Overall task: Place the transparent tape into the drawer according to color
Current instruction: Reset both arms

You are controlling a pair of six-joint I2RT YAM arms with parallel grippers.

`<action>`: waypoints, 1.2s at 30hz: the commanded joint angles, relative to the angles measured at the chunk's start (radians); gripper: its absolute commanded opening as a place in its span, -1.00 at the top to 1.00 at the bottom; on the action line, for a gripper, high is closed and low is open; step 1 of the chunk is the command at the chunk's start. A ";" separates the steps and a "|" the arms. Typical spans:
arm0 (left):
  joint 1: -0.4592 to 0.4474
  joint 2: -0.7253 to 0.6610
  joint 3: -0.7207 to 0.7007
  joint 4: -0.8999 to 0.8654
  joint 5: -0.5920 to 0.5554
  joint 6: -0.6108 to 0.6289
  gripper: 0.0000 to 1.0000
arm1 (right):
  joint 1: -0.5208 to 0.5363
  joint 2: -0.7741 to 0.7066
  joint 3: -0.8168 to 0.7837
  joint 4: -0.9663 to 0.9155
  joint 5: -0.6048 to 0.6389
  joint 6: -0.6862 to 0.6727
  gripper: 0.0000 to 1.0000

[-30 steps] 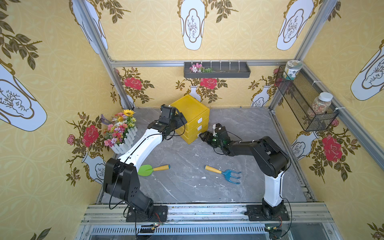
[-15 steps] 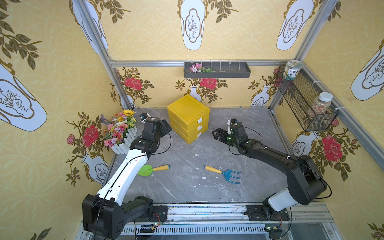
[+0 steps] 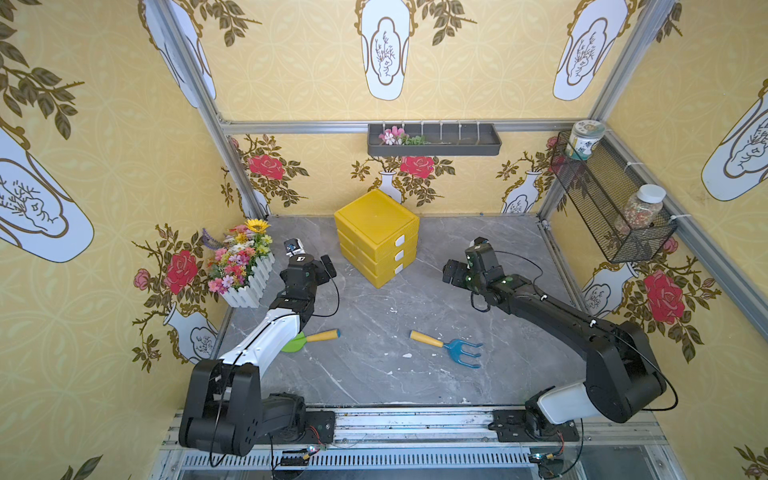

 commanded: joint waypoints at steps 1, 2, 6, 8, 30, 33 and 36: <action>0.034 0.047 -0.047 0.154 -0.079 0.072 -0.99 | -0.035 0.005 0.006 -0.032 0.005 -0.011 -0.94; 0.044 0.048 -0.081 0.192 -0.109 0.097 -0.99 | -0.050 0.003 -0.001 -0.027 -0.004 -0.010 -0.94; 0.136 0.009 -0.193 0.306 -0.024 0.129 -0.99 | -0.101 -0.006 -0.030 0.013 -0.081 -0.014 -0.94; 0.174 0.000 -0.215 0.298 0.062 0.100 -0.99 | -0.130 -0.001 -0.037 0.033 -0.122 -0.014 -0.94; 0.104 0.012 -0.416 0.630 0.008 0.156 -0.99 | -0.255 -0.131 -0.253 0.419 -0.352 -0.065 -0.94; 0.099 0.013 -0.414 0.629 0.005 0.155 -0.99 | -0.254 -0.150 -0.279 0.445 -0.342 -0.072 -0.94; 0.106 0.005 -0.419 0.635 0.083 0.180 -0.99 | -0.255 -0.165 -0.291 0.454 -0.326 -0.082 -0.94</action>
